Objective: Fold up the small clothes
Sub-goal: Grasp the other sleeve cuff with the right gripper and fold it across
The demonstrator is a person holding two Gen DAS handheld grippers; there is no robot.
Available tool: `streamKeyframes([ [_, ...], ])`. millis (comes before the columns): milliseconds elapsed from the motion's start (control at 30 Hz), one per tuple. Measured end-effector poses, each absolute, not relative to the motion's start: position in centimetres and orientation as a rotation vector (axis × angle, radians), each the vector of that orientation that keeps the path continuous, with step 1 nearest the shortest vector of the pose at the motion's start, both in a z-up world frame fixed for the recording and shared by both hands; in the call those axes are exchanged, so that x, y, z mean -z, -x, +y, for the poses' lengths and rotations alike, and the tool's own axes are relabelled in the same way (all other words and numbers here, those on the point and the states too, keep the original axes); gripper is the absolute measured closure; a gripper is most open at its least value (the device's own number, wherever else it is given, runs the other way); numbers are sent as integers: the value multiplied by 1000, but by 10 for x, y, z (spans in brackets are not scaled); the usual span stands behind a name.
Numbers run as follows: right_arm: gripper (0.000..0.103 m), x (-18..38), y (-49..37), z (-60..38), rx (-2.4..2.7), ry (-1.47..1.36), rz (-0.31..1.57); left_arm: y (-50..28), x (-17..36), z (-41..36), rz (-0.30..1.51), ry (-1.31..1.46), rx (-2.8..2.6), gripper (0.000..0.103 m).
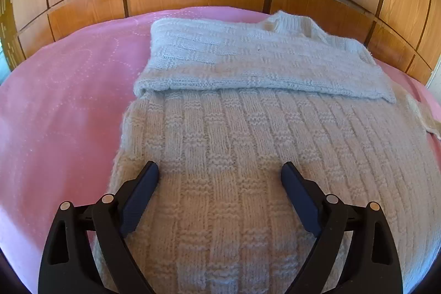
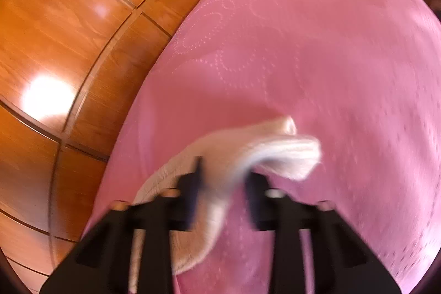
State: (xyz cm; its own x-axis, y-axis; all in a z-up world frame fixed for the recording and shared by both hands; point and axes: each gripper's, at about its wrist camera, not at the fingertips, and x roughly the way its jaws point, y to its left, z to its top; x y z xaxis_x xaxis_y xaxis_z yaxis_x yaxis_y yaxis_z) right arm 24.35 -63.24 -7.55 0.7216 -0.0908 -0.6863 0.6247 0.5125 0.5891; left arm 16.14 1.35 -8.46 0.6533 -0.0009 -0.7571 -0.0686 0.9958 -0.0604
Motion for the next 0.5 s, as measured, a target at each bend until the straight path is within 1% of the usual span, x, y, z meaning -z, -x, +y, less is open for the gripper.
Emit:
streamKeyframes([
  [33,93,71,-247,-629,462,-915,651,-161,85,14,858,87,-38,13],
  [233,94,22,-274,-560,223,-777,624,-161,85,14,857,94,-34,13],
  [433,94,-26,-317,-428,-91,-646,623,-160,84,16,851,113,-25,13],
  [500,94,-35,-326,-365,-212,-583,637,-160,84,17,848,120,-22,13],
])
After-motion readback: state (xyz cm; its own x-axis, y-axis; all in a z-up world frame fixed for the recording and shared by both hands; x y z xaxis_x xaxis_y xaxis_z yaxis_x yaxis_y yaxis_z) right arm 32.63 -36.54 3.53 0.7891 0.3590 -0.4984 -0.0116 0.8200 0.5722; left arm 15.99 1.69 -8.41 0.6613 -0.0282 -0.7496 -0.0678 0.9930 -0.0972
